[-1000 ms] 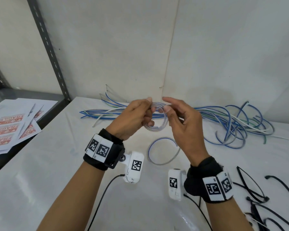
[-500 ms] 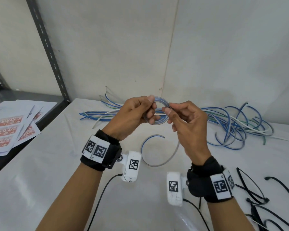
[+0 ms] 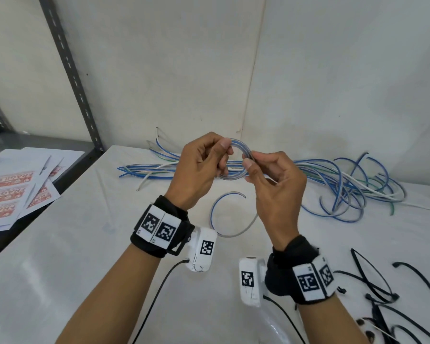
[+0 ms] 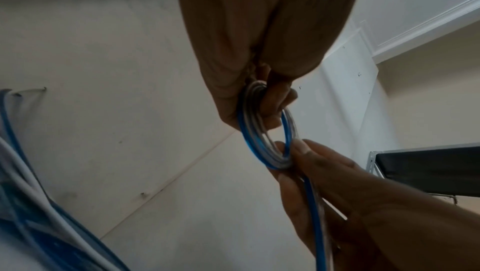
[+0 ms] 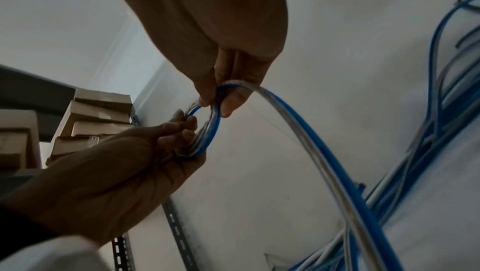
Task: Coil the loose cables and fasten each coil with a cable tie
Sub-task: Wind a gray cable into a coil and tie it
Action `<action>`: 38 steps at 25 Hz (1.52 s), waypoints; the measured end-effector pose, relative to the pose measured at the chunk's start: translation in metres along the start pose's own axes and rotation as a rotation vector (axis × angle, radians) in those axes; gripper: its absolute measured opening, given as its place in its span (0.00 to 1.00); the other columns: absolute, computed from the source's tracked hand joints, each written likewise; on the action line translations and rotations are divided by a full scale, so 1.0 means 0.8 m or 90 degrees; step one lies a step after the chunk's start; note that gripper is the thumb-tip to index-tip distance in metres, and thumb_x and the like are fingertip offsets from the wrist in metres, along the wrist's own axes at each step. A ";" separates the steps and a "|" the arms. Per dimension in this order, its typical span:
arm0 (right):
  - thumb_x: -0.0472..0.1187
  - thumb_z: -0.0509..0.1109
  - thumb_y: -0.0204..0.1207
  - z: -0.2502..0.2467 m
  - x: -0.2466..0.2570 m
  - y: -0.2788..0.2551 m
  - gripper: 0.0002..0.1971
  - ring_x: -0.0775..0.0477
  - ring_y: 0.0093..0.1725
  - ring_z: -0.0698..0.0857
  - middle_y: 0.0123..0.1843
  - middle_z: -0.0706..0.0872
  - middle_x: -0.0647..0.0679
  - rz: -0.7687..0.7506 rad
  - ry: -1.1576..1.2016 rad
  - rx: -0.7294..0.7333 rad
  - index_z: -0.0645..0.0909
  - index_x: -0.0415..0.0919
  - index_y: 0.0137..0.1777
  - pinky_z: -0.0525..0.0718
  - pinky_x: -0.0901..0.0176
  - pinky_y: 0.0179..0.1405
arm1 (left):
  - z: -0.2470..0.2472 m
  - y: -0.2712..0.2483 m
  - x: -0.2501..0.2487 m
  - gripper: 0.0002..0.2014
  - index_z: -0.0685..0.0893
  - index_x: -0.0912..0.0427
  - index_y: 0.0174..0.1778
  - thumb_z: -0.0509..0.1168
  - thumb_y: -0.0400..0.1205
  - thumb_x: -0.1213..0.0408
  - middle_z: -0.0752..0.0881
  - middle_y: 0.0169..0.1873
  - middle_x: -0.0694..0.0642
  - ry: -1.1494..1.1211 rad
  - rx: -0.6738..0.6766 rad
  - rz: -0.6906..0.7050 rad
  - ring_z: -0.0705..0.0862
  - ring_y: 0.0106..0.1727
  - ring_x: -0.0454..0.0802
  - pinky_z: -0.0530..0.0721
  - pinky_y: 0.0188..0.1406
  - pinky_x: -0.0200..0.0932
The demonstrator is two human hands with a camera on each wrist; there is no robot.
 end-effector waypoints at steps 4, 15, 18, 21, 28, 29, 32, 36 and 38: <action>0.30 0.76 0.79 0.011 -0.001 -0.009 0.04 0.42 0.47 0.94 0.43 0.94 0.45 0.049 0.125 -0.037 0.86 0.39 0.48 0.90 0.54 0.40 | 0.003 -0.003 -0.002 0.16 0.81 0.74 0.47 0.60 0.91 0.63 0.73 0.25 0.51 -0.031 -0.026 -0.011 0.73 0.24 0.45 0.78 0.33 0.49; 0.35 0.76 0.80 -0.017 0.006 0.020 0.13 0.49 0.48 0.93 0.47 0.95 0.47 0.097 -0.017 0.205 0.87 0.42 0.63 0.90 0.57 0.45 | -0.012 -0.004 -0.005 0.11 0.84 0.75 0.50 0.62 0.89 0.69 0.86 0.30 0.62 0.034 0.103 -0.044 0.83 0.29 0.57 0.84 0.34 0.44; 0.38 0.77 0.80 -0.025 0.004 0.023 0.10 0.56 0.45 0.92 0.44 0.94 0.53 0.067 -0.116 0.237 0.92 0.39 0.59 0.87 0.61 0.45 | -0.009 -0.005 -0.007 0.10 0.88 0.69 0.47 0.65 0.89 0.68 0.87 0.29 0.62 0.118 0.137 -0.012 0.82 0.26 0.54 0.82 0.31 0.44; 0.40 0.77 0.80 -0.023 0.003 0.021 0.06 0.60 0.38 0.90 0.39 0.93 0.55 0.009 -0.183 0.170 0.93 0.40 0.51 0.85 0.62 0.42 | -0.009 -0.004 -0.007 0.10 0.89 0.68 0.47 0.66 0.88 0.66 0.88 0.29 0.61 0.131 0.132 -0.004 0.84 0.27 0.56 0.84 0.32 0.46; 0.35 0.77 0.79 0.010 -0.008 -0.010 0.04 0.47 0.45 0.94 0.44 0.94 0.45 0.059 0.054 -0.044 0.87 0.40 0.51 0.91 0.55 0.41 | -0.005 -0.002 0.009 0.12 0.85 0.70 0.47 0.63 0.90 0.66 0.80 0.29 0.55 -0.044 0.007 -0.045 0.75 0.25 0.47 0.76 0.32 0.42; 0.33 0.76 0.79 0.016 -0.011 -0.013 0.04 0.45 0.47 0.94 0.46 0.94 0.43 0.087 0.102 -0.039 0.87 0.40 0.51 0.92 0.53 0.42 | -0.004 -0.002 0.011 0.12 0.85 0.69 0.47 0.62 0.90 0.65 0.80 0.30 0.54 -0.083 -0.018 -0.057 0.74 0.24 0.44 0.76 0.32 0.41; 0.30 0.73 0.81 0.025 -0.013 -0.014 0.07 0.43 0.53 0.93 0.51 0.94 0.38 0.116 0.181 -0.009 0.87 0.40 0.55 0.91 0.51 0.48 | 0.000 -0.001 0.010 0.12 0.83 0.68 0.46 0.60 0.91 0.65 0.77 0.31 0.54 -0.187 -0.063 -0.093 0.72 0.23 0.40 0.77 0.31 0.36; 0.29 0.72 0.82 0.003 -0.009 0.008 0.08 0.44 0.50 0.93 0.48 0.94 0.42 0.070 0.123 0.068 0.88 0.39 0.56 0.92 0.46 0.53 | 0.001 0.000 0.004 0.17 0.81 0.65 0.45 0.58 0.92 0.57 0.75 0.26 0.52 -0.196 0.025 -0.204 0.73 0.23 0.44 0.84 0.37 0.40; 0.31 0.73 0.82 -0.009 -0.003 0.016 0.08 0.45 0.49 0.94 0.48 0.94 0.44 0.017 0.004 0.159 0.89 0.42 0.55 0.90 0.51 0.52 | 0.000 -0.001 0.004 0.20 0.80 0.64 0.42 0.57 0.91 0.52 0.74 0.24 0.52 -0.111 0.110 -0.242 0.72 0.24 0.46 0.88 0.42 0.44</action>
Point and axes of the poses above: each hand's wrist, its own y-axis towards the middle knuckle, its own z-axis out of the palm, x = y × z, the point moved 3 cm from there along y, towards the middle knuckle
